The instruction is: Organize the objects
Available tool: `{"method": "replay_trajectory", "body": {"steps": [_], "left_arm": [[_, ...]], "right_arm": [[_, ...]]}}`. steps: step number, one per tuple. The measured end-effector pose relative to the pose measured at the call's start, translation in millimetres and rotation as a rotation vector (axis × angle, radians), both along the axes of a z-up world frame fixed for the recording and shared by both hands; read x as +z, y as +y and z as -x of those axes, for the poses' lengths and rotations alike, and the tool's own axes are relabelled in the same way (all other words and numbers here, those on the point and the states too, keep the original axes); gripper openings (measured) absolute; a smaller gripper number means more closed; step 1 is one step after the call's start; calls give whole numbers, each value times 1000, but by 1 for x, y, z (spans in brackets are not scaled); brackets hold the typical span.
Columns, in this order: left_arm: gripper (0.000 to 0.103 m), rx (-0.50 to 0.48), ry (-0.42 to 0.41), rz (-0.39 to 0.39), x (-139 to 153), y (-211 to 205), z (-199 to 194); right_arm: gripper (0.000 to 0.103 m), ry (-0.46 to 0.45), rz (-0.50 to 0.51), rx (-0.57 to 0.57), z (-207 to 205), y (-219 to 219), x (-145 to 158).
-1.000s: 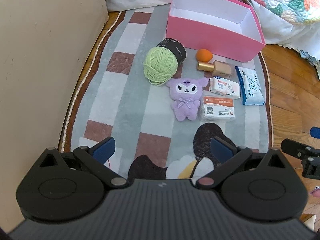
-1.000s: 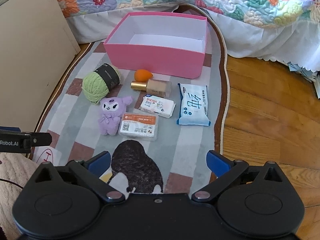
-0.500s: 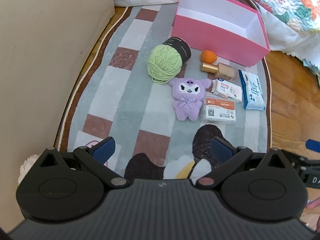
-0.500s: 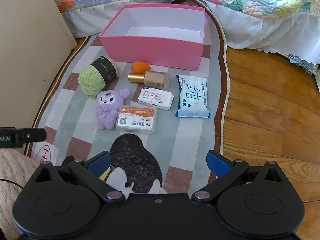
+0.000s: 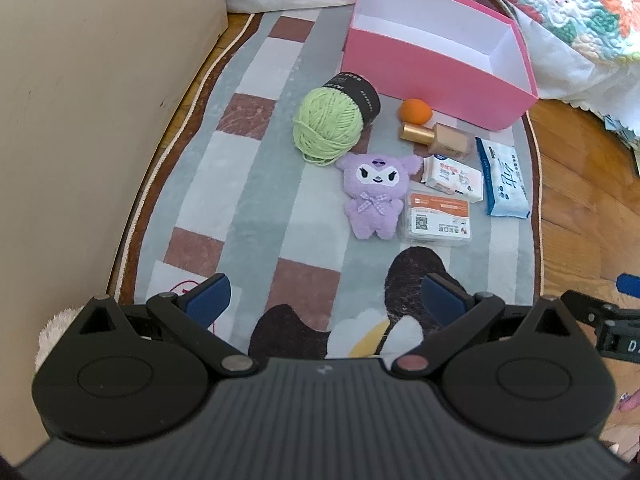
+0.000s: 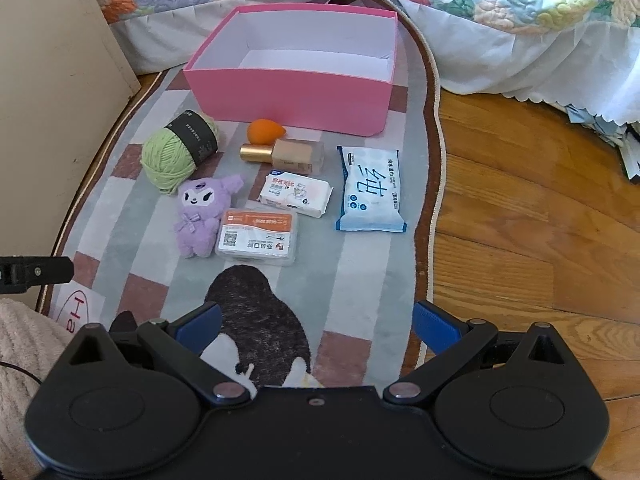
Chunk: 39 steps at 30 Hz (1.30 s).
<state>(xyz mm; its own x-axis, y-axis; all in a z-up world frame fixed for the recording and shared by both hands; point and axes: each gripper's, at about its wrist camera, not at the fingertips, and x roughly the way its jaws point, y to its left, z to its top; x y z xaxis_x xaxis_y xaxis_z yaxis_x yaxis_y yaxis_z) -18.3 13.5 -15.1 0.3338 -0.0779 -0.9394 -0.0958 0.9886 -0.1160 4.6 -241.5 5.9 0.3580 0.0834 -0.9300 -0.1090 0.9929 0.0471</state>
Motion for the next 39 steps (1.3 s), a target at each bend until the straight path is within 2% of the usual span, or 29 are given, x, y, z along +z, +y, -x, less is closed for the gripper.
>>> {"method": "replay_trajectory", "body": {"steps": [17, 19, 25, 28, 30, 31, 34, 36, 39], "left_arm": [[103, -31, -53, -28, 14, -10, 8], [103, -51, -81, -33, 18, -12, 11], [103, -43, -156, 1, 30, -12, 14], [103, -36, -190, 24, 27, -11, 10], [103, -57, -185, 57, 21, -12, 2], [103, -71, -178, 77, 18, -13, -4], [102, -99, -172, 82, 11, -21, -18], [101, -117, -157, 78, 5, -28, -29], [101, -126, -138, 98, -6, -37, -43]], "right_arm": [[103, -43, 8, 7, 2, -2, 5], [103, -81, 13, 18, 4, -2, 10], [103, -279, 40, 56, 15, -5, 38], [101, -234, -100, -40, 3, -32, 29], [93, -187, -192, -127, -3, -50, 14], [92, -172, -196, -152, -3, -52, 7], [91, -183, -110, -149, -3, -48, -5], [91, -231, -56, -101, 0, -38, -6], [91, -305, -35, -6, 2, -23, -4]]}}
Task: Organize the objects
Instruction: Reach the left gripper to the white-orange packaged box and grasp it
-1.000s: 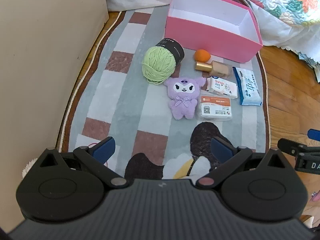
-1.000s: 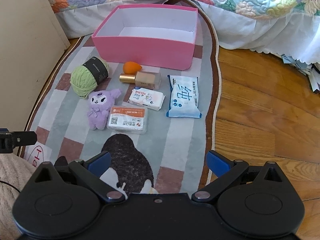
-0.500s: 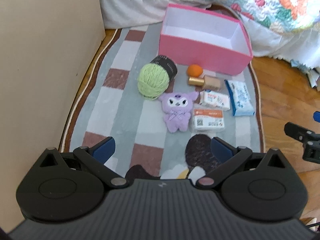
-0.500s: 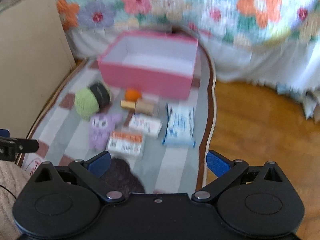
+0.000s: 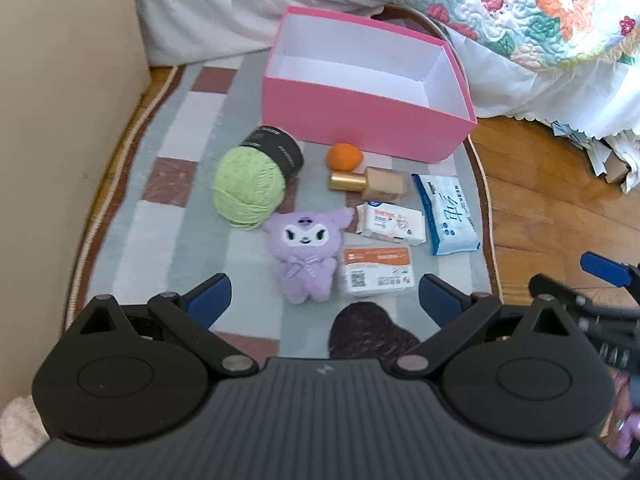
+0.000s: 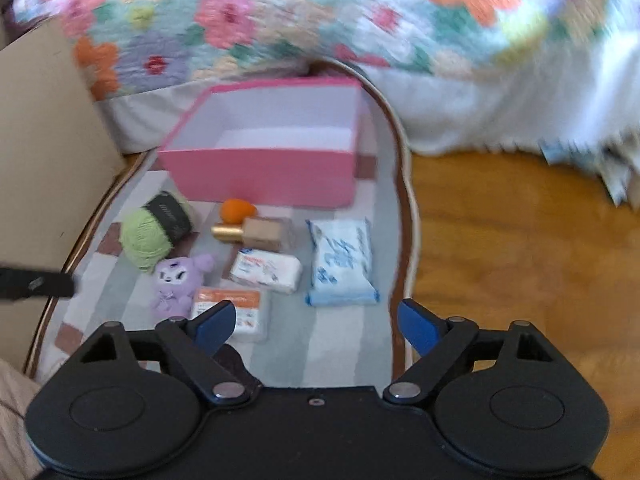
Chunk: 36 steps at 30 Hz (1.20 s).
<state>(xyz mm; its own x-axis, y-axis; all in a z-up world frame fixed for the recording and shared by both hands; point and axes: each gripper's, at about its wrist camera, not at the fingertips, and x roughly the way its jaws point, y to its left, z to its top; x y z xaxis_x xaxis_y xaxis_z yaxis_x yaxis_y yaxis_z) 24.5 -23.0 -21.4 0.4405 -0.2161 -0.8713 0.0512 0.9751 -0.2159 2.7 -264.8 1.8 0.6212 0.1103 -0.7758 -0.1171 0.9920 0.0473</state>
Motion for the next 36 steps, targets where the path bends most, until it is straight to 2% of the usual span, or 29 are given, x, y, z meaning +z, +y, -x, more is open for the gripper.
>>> {"method": "replay_trajectory", "body": {"steps": [2, 4, 5, 7, 9, 11, 14, 16, 22, 25, 28, 31, 32, 33, 35, 36], "left_arm": [[100, -11, 18, 23, -11, -4, -10], [99, -10, 40, 51, -25, -8, -19], [97, -7, 47, 67, -31, -8, -22], [91, -1, 54, 92, -43, -10, -26], [78, 6, 50, 80, -52, -13, -26], [77, -6, 29, 71, -55, -15, -25], [77, -21, 8, 120, -60, -14, -26], [75, -34, 1, 156, -65, -14, -28], [67, -67, 5, 218, -89, -23, -31], [63, -69, 25, 254, -106, -26, -32], [59, -41, 36, 241, -120, -27, -33], [58, 23, 8, 183, -127, -26, -37], [58, 34, 0, 167, -129, -25, -39], [58, 34, 3, 170, -131, -26, -43], [57, 41, 18, 218, -134, -24, -48], [52, 37, 24, 242, -134, -24, -49]], "right_arm": [[91, -59, 32, 48, 1, 10, 1], [91, -103, 133, 109, -3, 25, -5], [91, -101, 179, 140, -6, 32, -9], [91, -81, 206, 175, -13, 39, -21], [91, -61, 173, 201, -20, 41, -32], [91, -18, 109, 210, -28, 41, -44], [91, 66, 7, 238, -40, 40, -65], [91, 84, -14, 265, -41, 44, -77], [91, 58, 12, 363, -35, 61, -108], [91, 77, -30, 355, -39, 61, -125], [89, 87, -6, 354, -41, 64, -140], [83, 98, 23, 369, -43, 67, -150], [75, 110, 34, 375, -44, 69, -155], [70, 110, 44, 374, -45, 70, -157], [69, 87, 42, 366, -44, 71, -158], [70, 77, 23, 357, -44, 69, -157]]}}
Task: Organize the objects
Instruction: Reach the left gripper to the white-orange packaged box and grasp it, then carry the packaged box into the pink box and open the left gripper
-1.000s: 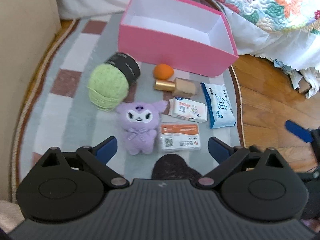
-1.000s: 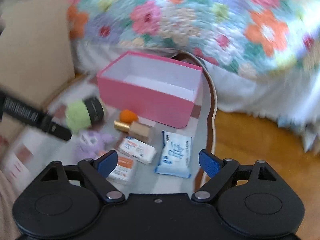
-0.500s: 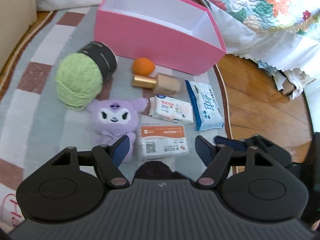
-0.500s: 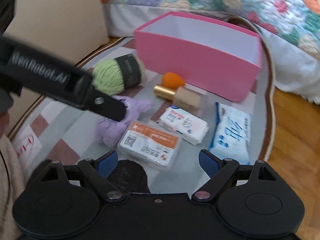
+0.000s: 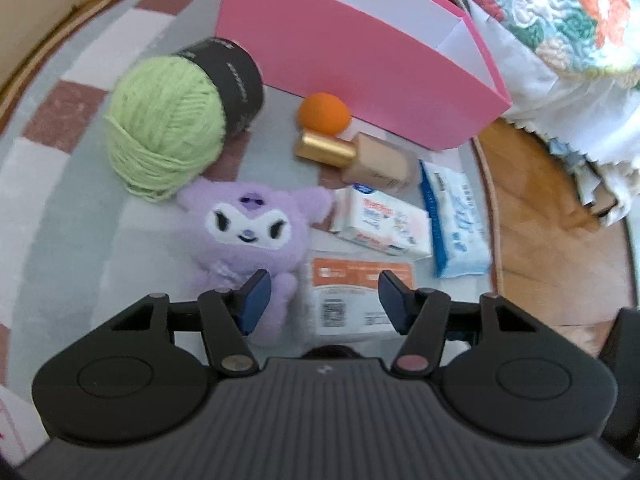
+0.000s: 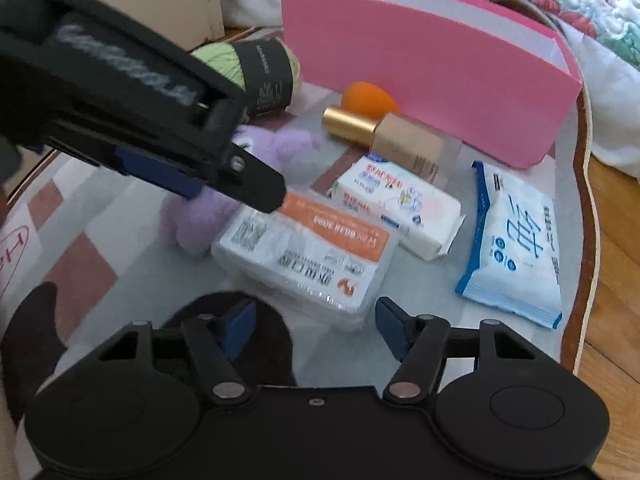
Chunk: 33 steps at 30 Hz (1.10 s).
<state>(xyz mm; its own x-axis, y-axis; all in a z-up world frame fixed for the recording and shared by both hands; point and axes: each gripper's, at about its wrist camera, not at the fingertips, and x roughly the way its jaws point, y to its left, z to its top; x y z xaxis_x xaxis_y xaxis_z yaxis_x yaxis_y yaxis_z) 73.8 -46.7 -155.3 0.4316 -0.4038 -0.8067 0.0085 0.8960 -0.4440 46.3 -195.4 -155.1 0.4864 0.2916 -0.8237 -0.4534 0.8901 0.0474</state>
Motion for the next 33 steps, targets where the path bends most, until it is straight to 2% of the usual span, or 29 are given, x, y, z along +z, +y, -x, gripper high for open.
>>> {"method": "replay_trajectory", "body": {"steps": [3, 5, 8, 12, 15, 18, 21, 27, 33], "left_arm": [[46, -14, 41, 65, -8, 0, 3], [42, -16, 27, 36, -10, -3, 7], [41, -8, 48, 22, -17, -6, 7], [45, 37, 72, 63, -26, -3, 2], [44, 44, 68, 75, -30, -1, 2], [40, 24, 46, 55, -29, -3, 6], [40, 12, 34, 49, -22, -4, 12], [40, -15, 4, 60, 9, -2, 21], [40, -43, -36, 58, 54, 3, 21]], "right_arm": [[75, 11, -63, -28, 0, -6, -1], [81, 9, -86, -30, 3, -9, -3], [91, -19, -117, -23, 12, -10, -6], [101, -48, -113, -12, 17, -6, -9], [99, -45, -74, -13, 15, -1, -6], [87, -32, -66, -52, 13, -3, 2], [81, -33, -51, -45, 16, -7, 10], [81, -94, -18, -9, 37, -9, 39], [81, -146, 0, 16, 28, -3, 71]]}}
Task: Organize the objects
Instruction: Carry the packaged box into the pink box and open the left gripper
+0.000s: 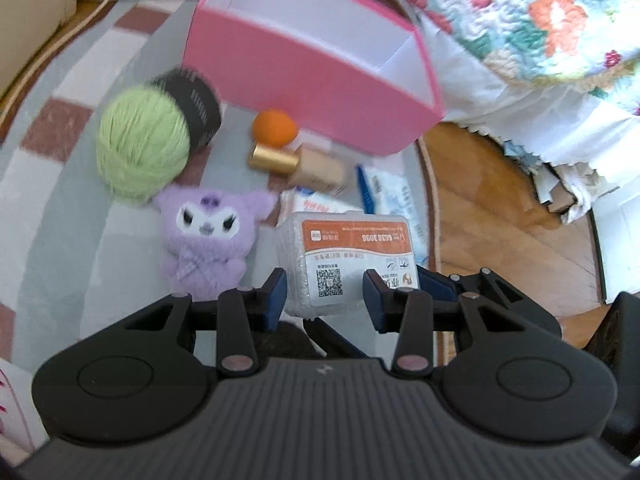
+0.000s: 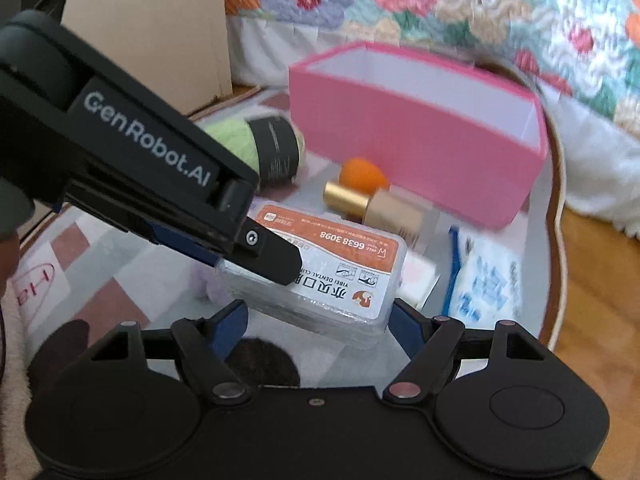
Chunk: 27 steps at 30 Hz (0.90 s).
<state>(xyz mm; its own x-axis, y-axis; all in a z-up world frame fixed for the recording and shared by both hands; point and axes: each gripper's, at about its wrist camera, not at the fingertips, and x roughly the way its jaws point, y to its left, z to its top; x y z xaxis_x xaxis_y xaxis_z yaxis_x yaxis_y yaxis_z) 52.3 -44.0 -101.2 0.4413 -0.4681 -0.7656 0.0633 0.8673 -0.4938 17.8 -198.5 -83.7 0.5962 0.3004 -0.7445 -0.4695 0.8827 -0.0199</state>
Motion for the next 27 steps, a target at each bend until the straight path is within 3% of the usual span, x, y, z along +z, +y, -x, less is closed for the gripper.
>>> {"method": "replay_trajectory", "body": {"steps": [7, 12, 20, 27], "left_arm": [[40, -50, -74, -10, 63, -2, -28], [41, -42, -129, 3, 90, -7, -59], [42, -52, -137, -6, 100, -26, -134], [42, -53, -76, -21, 59, -45, -218]], "right_arm": [[81, -87, 9, 24, -25, 0, 50], [81, -137, 1, 34, -58, -8, 81], [81, -133, 82, 35, -132, -16, 105], [81, -48, 88, 26, -214, -32, 72]]}}
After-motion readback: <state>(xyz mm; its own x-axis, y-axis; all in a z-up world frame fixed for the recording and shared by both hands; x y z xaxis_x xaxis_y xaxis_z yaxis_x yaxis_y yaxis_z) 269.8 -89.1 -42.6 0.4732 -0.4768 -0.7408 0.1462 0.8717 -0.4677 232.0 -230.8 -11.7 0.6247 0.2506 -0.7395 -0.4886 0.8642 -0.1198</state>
